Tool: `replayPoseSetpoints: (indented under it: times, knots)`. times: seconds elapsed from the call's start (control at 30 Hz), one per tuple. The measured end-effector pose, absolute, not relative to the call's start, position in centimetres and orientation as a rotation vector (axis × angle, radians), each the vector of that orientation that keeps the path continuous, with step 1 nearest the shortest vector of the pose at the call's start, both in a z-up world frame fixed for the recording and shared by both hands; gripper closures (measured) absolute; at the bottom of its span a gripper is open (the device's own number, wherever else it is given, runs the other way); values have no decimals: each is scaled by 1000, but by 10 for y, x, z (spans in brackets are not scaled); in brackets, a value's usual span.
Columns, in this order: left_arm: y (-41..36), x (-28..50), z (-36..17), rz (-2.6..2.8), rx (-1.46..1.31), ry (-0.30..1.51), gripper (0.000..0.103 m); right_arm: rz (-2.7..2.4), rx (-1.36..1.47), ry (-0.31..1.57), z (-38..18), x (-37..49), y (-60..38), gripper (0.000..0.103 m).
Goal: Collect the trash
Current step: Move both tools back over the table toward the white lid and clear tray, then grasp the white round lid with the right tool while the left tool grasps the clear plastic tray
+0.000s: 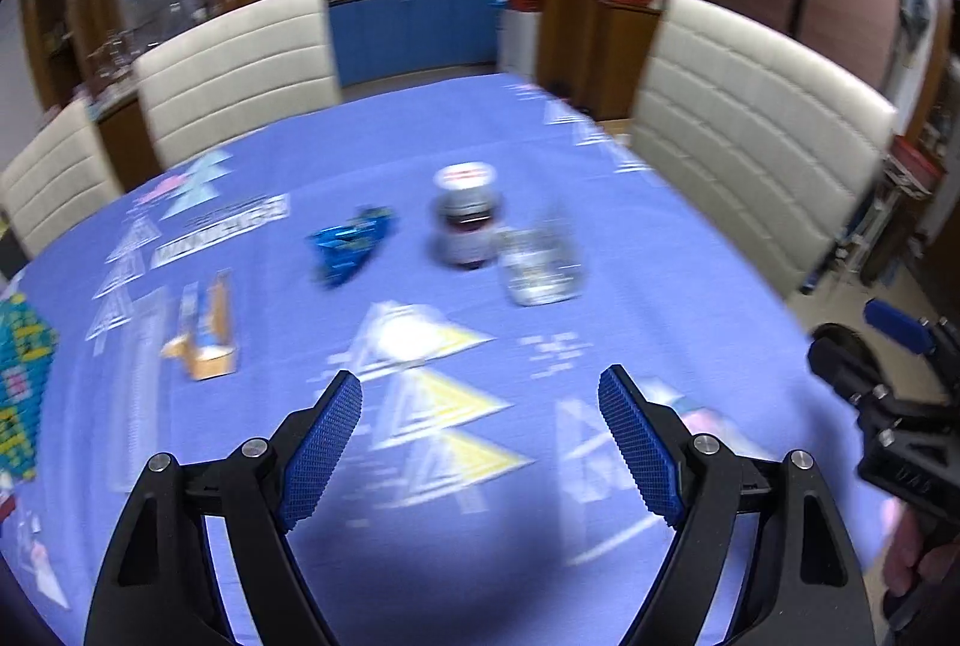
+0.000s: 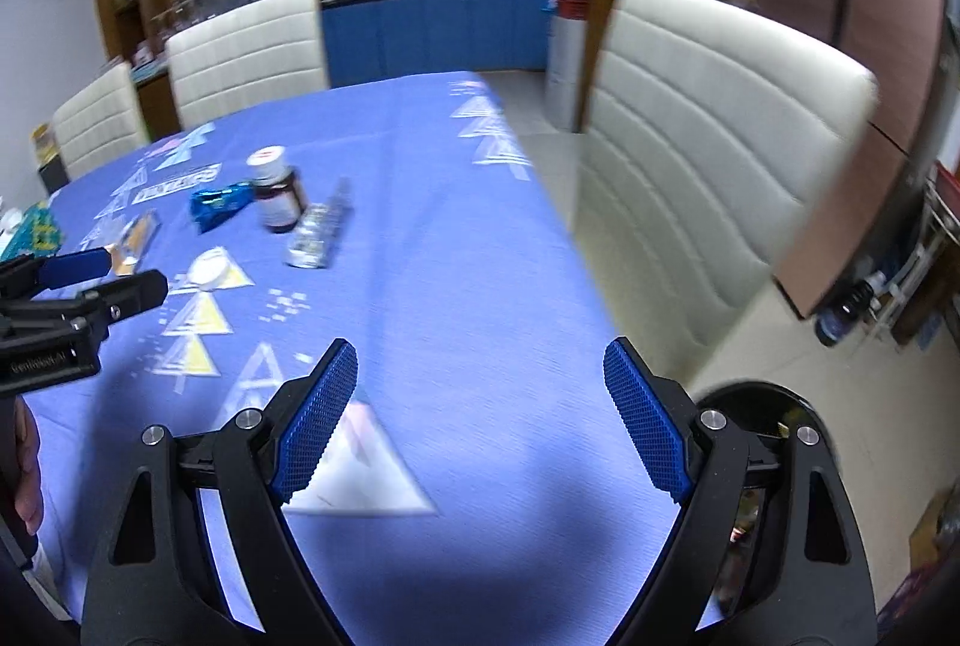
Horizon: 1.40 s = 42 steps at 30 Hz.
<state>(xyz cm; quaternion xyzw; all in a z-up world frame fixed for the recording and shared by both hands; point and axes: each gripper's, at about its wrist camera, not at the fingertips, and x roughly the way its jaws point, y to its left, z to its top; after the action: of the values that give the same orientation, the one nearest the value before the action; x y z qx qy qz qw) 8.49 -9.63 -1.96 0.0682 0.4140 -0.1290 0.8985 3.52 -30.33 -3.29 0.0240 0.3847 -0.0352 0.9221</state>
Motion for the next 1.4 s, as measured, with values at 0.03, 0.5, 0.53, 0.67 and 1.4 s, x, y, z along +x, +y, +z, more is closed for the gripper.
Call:
replayPoseSetpoints:
  times: [0.03, 0.5, 0.53, 0.67, 1.4]
  knots:
    - [-83, 87, -22, -239, 146, 859, 24, -51, 38, 793, -33, 43, -290, 19]
    - [76, 116, -62, 45, 69, 925, 24, 131, -63, 844, -55, 121, -157, 19]
    - [85, 119, -67, 50, 58, 934, 24, 136, -67, 848, -57, 124, -152, 19]
    - [104, 127, -82, 47, 38, 965, 24, 146, -94, 868, -69, 138, -127, 19]
    - [119, 145, -101, 31, 8, 914, 48, 178, -98, 943, -104, 174, -106, 61]
